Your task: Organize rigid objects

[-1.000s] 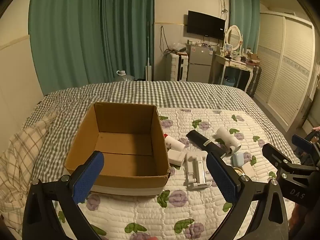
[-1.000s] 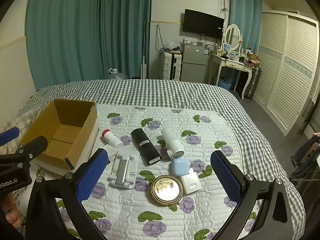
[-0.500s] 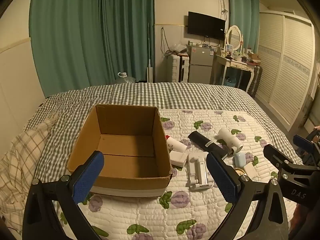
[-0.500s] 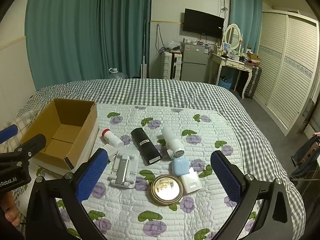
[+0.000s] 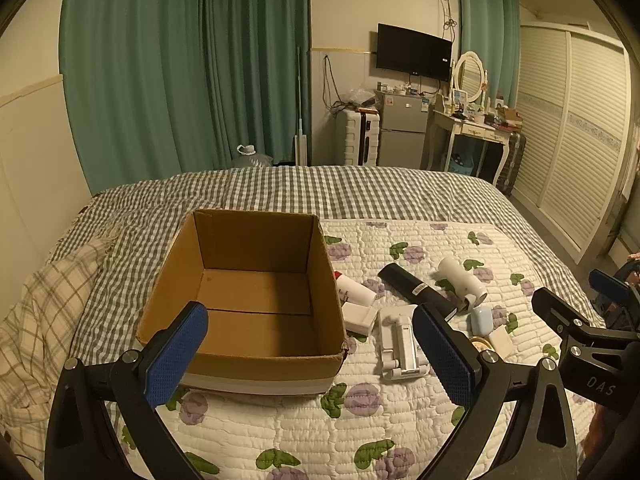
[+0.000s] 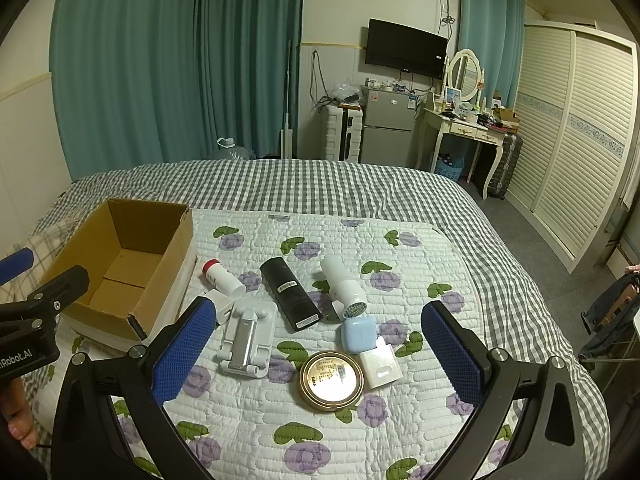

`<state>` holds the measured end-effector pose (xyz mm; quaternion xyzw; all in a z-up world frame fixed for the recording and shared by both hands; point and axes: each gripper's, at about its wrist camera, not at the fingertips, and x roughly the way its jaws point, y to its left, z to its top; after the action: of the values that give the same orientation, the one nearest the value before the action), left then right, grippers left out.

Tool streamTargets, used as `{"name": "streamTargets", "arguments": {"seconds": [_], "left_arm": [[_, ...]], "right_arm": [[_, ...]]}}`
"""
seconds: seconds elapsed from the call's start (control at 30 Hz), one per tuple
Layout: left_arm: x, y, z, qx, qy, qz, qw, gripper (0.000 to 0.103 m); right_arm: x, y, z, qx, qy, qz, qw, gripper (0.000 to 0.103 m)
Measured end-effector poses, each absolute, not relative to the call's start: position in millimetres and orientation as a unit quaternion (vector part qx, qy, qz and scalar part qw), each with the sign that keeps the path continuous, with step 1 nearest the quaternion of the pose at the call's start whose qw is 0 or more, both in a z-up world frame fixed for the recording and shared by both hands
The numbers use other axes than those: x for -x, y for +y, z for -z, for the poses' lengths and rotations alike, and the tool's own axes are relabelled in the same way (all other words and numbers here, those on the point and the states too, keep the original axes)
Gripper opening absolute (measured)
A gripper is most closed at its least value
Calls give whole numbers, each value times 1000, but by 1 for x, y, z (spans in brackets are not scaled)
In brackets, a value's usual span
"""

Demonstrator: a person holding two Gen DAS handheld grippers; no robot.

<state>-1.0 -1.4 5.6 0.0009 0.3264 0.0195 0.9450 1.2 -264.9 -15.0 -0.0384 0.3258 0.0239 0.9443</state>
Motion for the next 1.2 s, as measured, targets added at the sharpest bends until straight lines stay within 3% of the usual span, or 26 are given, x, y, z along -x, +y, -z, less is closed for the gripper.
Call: {"name": "streamTargets", "arguments": {"seconds": [1.2], "left_arm": [[2,-3,-3,-1,321,-15,947,103]], "right_arm": [[-2,-258,13,39,325,-26,945,103]]}}
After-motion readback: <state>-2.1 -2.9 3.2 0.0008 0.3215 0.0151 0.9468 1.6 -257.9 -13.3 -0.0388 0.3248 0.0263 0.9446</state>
